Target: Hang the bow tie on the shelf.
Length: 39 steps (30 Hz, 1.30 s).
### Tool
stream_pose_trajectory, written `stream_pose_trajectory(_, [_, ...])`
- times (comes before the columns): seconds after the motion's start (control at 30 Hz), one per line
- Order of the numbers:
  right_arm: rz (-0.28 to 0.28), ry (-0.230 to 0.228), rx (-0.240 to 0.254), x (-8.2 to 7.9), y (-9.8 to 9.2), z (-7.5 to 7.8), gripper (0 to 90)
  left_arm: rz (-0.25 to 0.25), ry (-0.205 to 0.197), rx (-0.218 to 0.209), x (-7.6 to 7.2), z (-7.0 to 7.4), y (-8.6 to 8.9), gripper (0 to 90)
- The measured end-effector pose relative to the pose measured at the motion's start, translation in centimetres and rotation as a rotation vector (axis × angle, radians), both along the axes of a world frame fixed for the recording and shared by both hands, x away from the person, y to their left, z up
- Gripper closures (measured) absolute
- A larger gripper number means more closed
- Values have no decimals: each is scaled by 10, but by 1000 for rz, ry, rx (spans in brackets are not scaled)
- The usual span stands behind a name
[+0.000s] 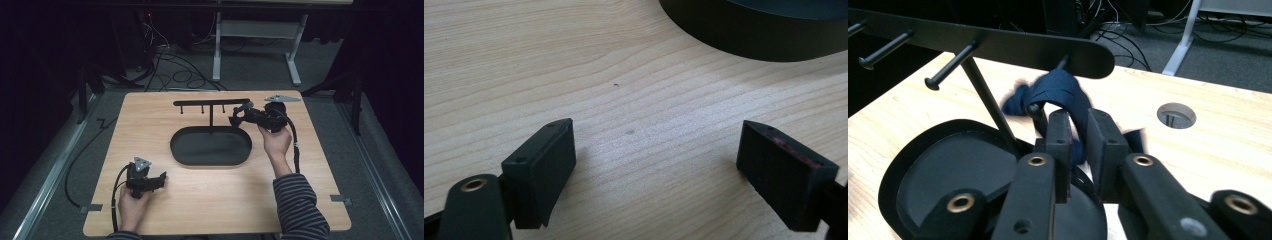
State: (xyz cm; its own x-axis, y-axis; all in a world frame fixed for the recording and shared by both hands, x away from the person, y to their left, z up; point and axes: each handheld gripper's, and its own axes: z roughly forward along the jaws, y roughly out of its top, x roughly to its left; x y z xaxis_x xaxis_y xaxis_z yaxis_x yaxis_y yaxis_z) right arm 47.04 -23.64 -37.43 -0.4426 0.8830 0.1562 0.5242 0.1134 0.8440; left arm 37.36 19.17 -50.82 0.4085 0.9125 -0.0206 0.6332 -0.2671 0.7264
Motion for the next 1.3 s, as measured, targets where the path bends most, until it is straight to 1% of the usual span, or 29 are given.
stream_pose_trajectory(0.1, [2,-2,6,0,0,-1,797,0,0,0,0,0,0,164])
stream_pose_trajectory(0.13, [4,-2,9,-1,0,-2,777,0,0,0,0,0,0,164])
stream_pose_trajectory(0.3, [3,-4,16,-3,-1,-1,764,0,0,0,0,0,0,164])
stream_pose_trajectory(0.4, [-5,-8,26,-6,-5,0,722,0,0,0,0,0,0,164])
stream_pose_trajectory(0.8, [1,-10,36,-13,-14,7,682,0,0,0,0,0,0,164])
stream_pose_trajectory(0.9, [5,-14,40,-16,-16,9,653,0,0,0,0,0,0,164])
stream_pose_trajectory(0.97, [10,-14,57,-18,-18,10,611,0,0,0,0,0,0,164])
stream_pose_trajectory(1.03, [11,-13,60,-19,-19,10,605,0,0,0,0,0,0,164])
stream_pose_trajectory(1.13, [5,-13,57,-22,-23,12,583,0,0,0,0,0,0,164])
stream_pose_trajectory(1.3, [3,-15,52,-26,-27,15,571,0,0,0,0,0,0,164])
